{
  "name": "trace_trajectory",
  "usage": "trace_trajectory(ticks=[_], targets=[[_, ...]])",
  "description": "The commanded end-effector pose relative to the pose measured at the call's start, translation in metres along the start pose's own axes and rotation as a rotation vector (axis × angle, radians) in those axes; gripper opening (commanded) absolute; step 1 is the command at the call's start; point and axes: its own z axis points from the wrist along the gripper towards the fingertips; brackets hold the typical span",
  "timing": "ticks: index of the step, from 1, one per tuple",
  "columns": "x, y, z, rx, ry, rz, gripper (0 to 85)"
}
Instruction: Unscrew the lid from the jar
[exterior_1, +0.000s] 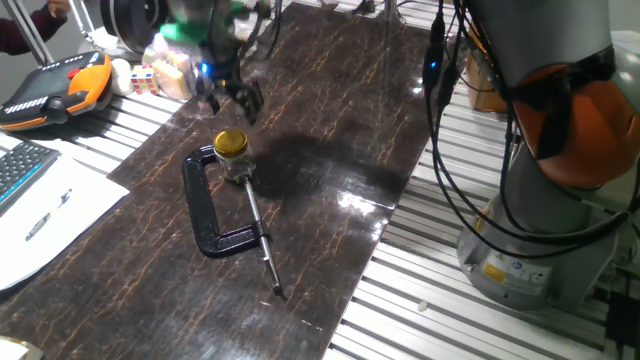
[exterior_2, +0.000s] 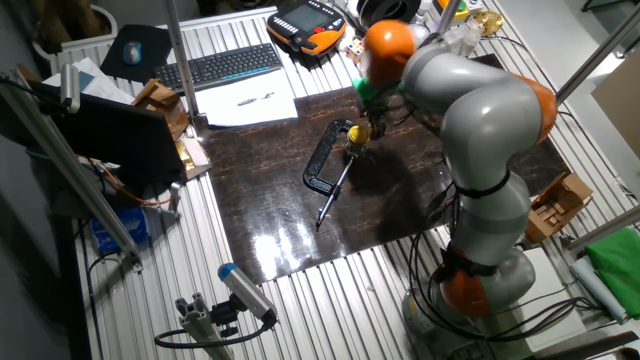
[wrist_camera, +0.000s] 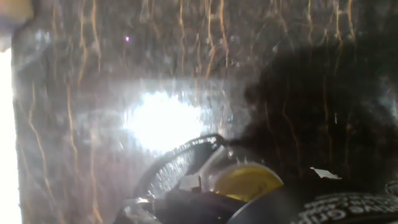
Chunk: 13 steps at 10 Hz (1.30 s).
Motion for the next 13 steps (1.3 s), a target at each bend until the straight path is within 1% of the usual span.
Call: trace_trajectory(ticks=[1,2,3,4,5,6,7,8,9,10,11,13], targets=[[-0.016,0.0,-0.006,0.004,0.039,0.048,85.0],[-0.019,-0.003,-0.013,0.005,0.043,0.068,85.0],[-0.023,-0.006,-0.017,0.009,0.023,0.07,84.3],[-0.029,-0.008,-0.019,0.016,0.014,0.058,83.3],[-0.035,-0.009,-0.018,0.007,0.02,0.018,82.3],[-0.04,-0.009,-0.019,-0.02,0.027,-0.031,80.7],[-0.045,-0.009,-0.022,-0.036,0.026,-0.069,79.3],[-0.049,-0.009,-0.027,-0.028,0.037,-0.095,78.3],[-0.051,-0.01,-0.032,-0.018,0.048,-0.109,77.0],[-0.05,-0.012,-0.034,-0.02,0.028,-0.126,76.0],[-0.051,-0.013,-0.034,-0.015,0.023,-0.137,75.3],[-0.054,-0.016,-0.035,-0.014,0.025,-0.168,74.3]])
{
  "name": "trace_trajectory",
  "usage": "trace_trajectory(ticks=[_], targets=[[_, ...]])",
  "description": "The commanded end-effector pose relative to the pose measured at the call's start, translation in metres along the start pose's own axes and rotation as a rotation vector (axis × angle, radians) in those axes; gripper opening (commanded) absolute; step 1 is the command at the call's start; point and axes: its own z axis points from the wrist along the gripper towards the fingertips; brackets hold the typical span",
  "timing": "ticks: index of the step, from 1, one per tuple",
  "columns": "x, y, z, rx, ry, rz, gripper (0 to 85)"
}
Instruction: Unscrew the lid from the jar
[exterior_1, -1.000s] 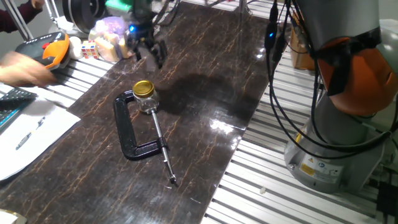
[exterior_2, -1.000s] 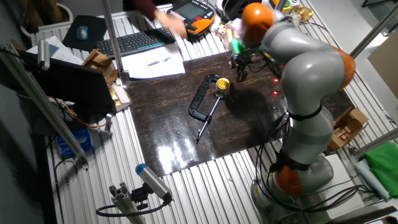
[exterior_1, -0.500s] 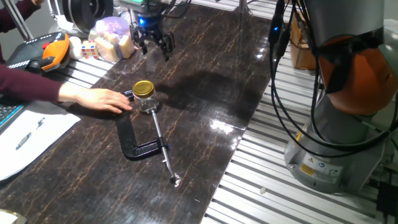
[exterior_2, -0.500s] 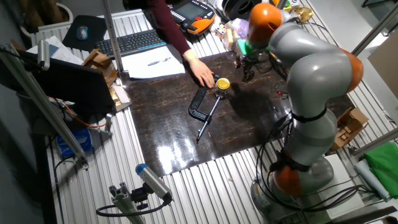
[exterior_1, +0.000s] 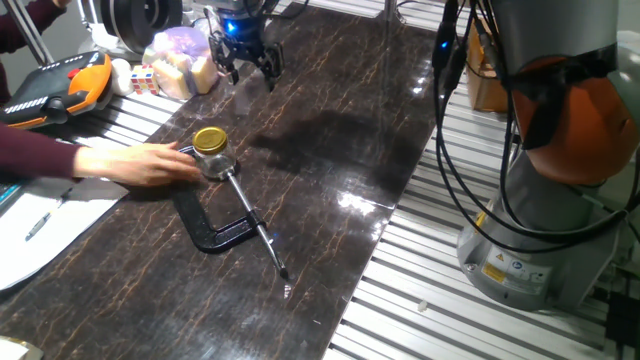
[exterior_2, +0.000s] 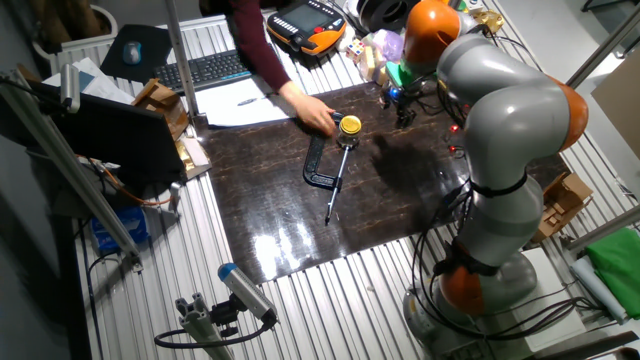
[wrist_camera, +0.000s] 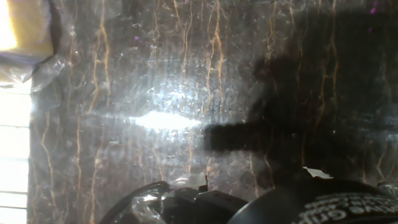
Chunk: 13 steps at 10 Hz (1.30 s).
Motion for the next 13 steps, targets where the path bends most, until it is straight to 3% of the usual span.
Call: trace_trajectory(ticks=[1,6,9,13], targets=[[0.0,0.0,0.0,-0.007,-0.009,-0.021,74.0],[-0.003,-0.009,-0.003,-0.03,-0.03,-0.066,73.7],[-0.007,-0.014,0.001,-0.047,-0.001,-0.088,73.0],[-0.004,-0.01,0.003,-0.06,-0.026,-0.095,72.7]])
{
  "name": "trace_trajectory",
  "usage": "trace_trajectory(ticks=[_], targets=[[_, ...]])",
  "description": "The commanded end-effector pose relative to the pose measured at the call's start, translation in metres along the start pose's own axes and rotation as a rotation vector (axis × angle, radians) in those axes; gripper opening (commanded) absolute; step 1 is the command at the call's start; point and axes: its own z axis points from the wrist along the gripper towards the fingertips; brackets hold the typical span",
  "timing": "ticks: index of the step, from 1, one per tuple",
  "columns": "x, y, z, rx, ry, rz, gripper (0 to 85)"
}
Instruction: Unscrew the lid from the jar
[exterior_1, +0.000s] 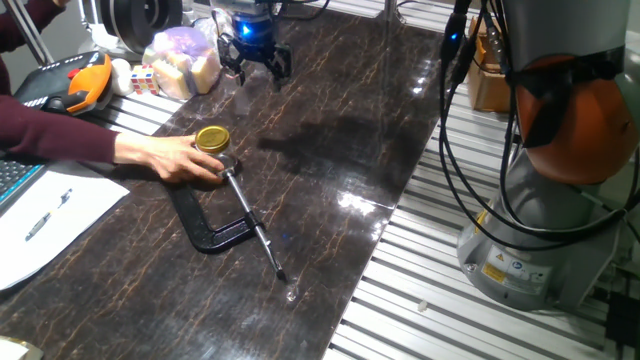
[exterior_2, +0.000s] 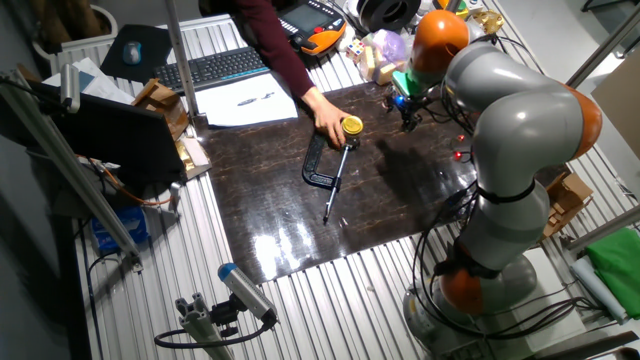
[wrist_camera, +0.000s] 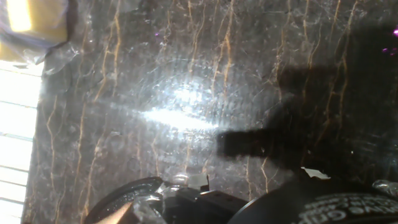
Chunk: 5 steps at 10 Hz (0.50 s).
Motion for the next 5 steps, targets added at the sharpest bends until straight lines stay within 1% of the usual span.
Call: trace_trajectory(ticks=[1,3,5], targets=[[-0.0013,-0.002,-0.0007,0.002,0.005,0.001,72.7],[-0.0022,-0.005,0.0001,-0.001,0.014,-0.008,72.7],[-0.0007,-0.0043,0.0025,-0.01,0.018,-0.01,72.3]])
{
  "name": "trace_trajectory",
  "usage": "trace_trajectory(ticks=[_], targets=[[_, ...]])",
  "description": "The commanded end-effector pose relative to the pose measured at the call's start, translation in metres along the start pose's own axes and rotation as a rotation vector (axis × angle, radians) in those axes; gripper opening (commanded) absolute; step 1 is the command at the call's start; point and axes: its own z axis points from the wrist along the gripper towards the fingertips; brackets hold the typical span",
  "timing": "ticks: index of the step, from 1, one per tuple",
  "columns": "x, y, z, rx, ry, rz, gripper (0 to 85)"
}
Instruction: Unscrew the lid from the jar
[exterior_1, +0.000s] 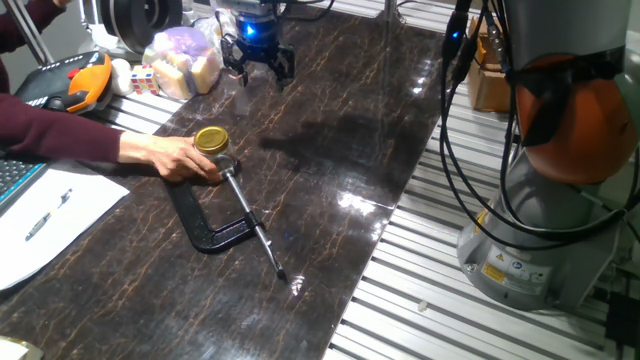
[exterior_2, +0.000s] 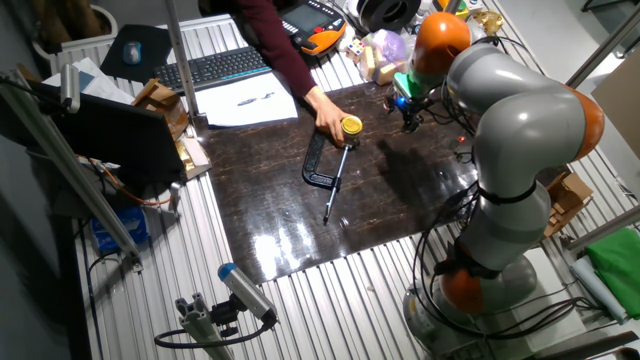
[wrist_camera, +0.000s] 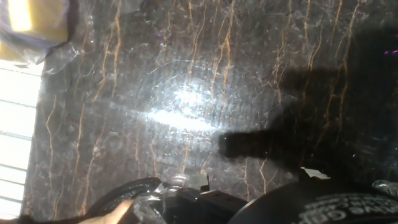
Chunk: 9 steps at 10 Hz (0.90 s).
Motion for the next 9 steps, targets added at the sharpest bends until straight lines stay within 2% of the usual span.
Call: trace_trajectory(ticks=[1,5,6,7,9], targets=[[0.0007,0.001,0.0,-0.004,-0.001,-0.002,72.3],[0.0006,0.0025,-0.0001,-0.004,-0.013,0.002,72.3],[-0.0015,0.0022,-0.0009,-0.008,-0.03,-0.009,72.3],[-0.0026,0.0016,-0.0014,-0.01,-0.034,-0.012,72.3],[-0.0009,0.0037,0.0007,-0.019,-0.028,-0.028,72.3]])
